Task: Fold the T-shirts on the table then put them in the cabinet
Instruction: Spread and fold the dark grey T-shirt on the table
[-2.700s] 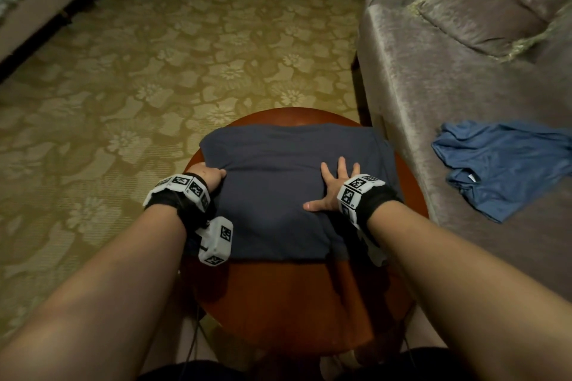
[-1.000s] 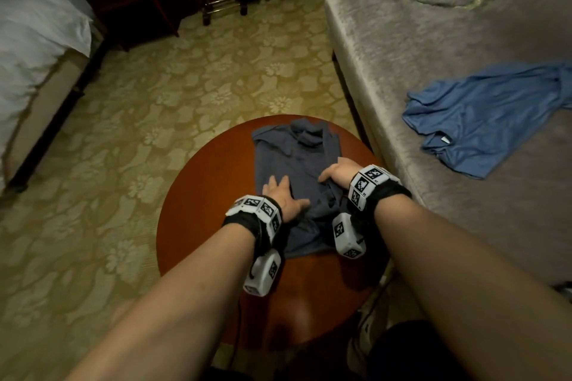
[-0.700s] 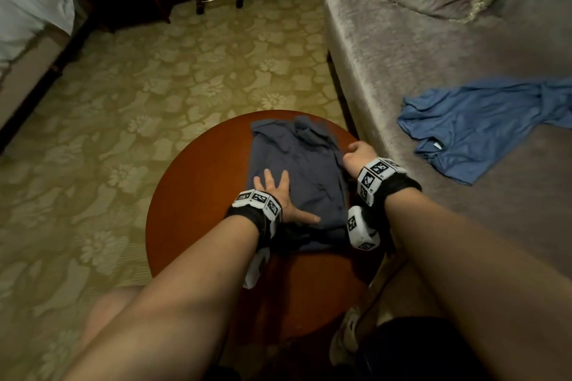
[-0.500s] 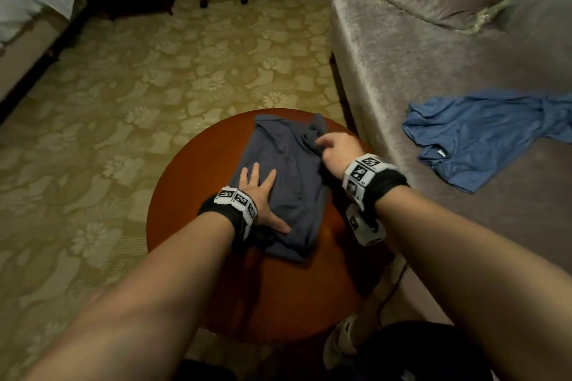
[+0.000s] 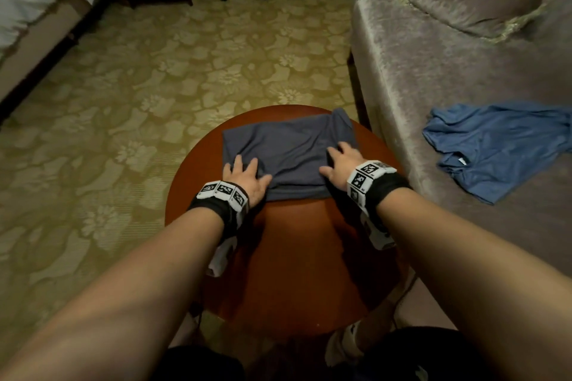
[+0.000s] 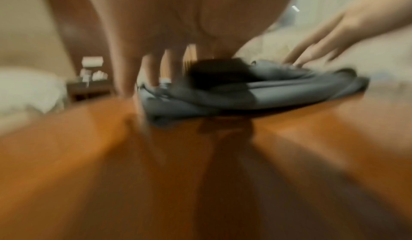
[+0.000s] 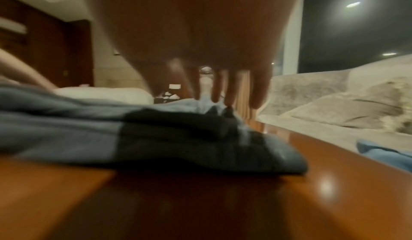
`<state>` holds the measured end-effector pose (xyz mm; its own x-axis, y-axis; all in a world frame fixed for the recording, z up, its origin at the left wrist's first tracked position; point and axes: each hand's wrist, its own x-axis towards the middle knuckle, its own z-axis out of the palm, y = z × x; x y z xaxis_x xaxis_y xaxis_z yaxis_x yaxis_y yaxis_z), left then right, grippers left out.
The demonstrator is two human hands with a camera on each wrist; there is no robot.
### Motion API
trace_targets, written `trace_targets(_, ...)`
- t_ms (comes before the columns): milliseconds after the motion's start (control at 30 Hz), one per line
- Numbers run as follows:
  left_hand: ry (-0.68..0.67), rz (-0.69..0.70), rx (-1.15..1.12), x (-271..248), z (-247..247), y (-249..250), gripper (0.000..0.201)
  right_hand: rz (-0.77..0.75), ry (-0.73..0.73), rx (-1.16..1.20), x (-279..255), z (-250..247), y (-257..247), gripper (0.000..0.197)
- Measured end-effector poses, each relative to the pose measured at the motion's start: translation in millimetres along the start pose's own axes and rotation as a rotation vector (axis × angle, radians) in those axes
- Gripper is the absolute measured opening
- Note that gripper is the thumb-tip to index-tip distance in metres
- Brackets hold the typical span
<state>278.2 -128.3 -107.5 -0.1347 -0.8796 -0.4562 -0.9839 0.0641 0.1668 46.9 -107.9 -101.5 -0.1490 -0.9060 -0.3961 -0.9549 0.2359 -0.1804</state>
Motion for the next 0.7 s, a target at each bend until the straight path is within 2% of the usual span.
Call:
trace_targets(33,-0.071,-0.040,0.023,-1,6,2,0.085,0.009,-0.061,-0.012,-1,4,0,0.069)
trace_targets(100,-0.152,-0.085,0.113,-4,14,-4,0.109,0.056,-0.071,-0.051,0,10,3,0.073)
trace_targets(200,-0.184,-0.108,0.161,-10,7,-14,0.124,0.188,0.102,0.013,-3,-1,4,0.061)
trace_targets(267,-0.113,-0.116,0.106,-13,-6,-8,0.124,0.219,0.248,0.041,-4,-10,1,0.050)
trace_targets(333,0.068,-0.111,0.034,-10,-19,1,0.109,0.136,0.313,0.018,2,-16,-5,0.047)
trace_targets(400,0.160,-0.039,0.020,-1,-26,8,0.080,0.025,0.236,0.026,12,-20,-11,0.048)
trace_targets(467,0.092,0.041,0.026,9,-26,12,0.065,-0.022,0.086,0.038,23,-21,-17,0.050)
trace_targets(533,-0.029,0.027,0.045,17,-19,14,0.072,-0.001,-0.009,0.022,35,-20,-17,0.053)
trace_targets(600,-0.119,-0.051,0.076,23,-11,9,0.089,0.076,-0.042,0.028,40,-20,-13,0.057)
trace_targets(700,-0.171,-0.113,0.081,28,-7,-5,0.114,0.135,-0.111,-0.054,42,-21,-8,0.052)
